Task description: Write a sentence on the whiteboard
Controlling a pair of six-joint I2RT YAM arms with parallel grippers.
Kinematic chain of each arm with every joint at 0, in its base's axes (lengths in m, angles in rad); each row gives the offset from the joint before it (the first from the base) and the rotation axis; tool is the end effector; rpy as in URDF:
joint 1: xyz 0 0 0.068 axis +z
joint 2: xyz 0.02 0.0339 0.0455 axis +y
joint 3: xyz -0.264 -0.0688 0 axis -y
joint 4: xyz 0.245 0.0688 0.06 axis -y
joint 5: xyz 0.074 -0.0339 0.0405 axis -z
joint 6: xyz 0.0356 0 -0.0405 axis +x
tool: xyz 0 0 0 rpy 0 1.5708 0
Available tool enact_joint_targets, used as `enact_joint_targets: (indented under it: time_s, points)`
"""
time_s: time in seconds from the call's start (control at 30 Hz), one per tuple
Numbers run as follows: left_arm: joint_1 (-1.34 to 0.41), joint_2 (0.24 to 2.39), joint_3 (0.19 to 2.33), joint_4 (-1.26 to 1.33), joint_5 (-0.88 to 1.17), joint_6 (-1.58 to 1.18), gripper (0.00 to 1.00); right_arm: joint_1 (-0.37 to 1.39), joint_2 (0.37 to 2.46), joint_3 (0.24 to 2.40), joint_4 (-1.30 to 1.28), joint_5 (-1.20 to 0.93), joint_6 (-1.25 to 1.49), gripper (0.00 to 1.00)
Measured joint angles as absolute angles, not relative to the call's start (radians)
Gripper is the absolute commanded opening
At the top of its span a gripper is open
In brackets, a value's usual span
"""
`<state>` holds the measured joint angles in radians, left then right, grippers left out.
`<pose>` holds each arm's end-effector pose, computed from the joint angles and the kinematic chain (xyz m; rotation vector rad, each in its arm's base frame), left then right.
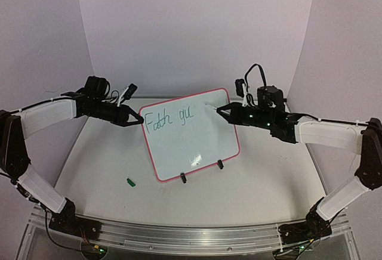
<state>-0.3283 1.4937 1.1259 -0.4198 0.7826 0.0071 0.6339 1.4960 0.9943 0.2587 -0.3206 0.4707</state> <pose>0.2947 -0.1269 0.2743 0.7626 2.1806 -1.0778 0.2742 0.2155 0.2856 -0.3987 1.8946 1.0528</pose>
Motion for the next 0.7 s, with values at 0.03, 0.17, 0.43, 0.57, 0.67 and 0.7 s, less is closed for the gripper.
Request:
enact_joint_targets:
  time_s: [0.03,0.17,0.43,0.57,0.67,0.7]
  points:
    - [-0.328,1.494,1.126,-0.420,0.783,0.007,0.00,0.631,1.496,0.994,0.258,-0.327,0.470,0.00]
    - [-0.329,1.494,1.126,-0.420,0.783,0.007,0.00,0.628,1.510,0.996,0.259,-0.353,0.464,0.00]
    - [-0.329,1.494,1.126,-0.420,0.783,0.008,0.00,0.628,1.591,1.044,0.251,-0.396,0.453,0.00]
    - [-0.329,1.494,1.126,-0.420,0.783,0.008,0.00,0.628,1.617,1.077,0.247,-0.414,0.449,0.00]
    - [-0.329,1.494,1.126,-0.420,0.783,0.008,0.00,0.628,1.635,1.100,0.247,-0.424,0.446,0.00]
    - [-0.330,1.494,1.127,-0.420,0.782,0.008,0.00,0.628,1.641,1.106,0.247,-0.428,0.446,0.00]
